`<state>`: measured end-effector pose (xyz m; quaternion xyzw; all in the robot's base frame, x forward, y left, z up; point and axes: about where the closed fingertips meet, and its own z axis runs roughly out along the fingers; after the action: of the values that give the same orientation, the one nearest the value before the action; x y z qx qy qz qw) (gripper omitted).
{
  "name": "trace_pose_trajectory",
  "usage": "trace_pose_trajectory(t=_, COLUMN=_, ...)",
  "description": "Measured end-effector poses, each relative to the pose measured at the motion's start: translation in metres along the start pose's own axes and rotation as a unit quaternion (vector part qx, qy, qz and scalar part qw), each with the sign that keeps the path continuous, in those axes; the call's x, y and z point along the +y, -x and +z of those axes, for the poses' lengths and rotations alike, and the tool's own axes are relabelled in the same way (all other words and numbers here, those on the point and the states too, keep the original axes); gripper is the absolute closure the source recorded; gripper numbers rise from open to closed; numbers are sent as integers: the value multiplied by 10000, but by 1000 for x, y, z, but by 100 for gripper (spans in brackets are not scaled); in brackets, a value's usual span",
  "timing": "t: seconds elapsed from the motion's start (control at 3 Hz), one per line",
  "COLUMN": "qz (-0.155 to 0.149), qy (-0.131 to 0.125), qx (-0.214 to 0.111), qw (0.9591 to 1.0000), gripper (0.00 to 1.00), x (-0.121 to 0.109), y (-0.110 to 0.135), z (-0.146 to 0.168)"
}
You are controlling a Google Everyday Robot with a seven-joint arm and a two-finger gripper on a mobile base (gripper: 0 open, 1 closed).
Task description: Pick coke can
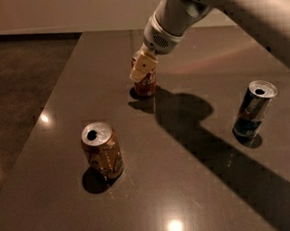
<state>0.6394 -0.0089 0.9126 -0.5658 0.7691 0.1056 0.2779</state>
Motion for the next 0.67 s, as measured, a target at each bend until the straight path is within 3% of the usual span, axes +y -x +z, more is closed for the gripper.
trace_pose_trajectory(t=0.67, qz=-225, qy=117, qx=-254, qw=9994, gripper=86, x=17, y=12, z=-33)
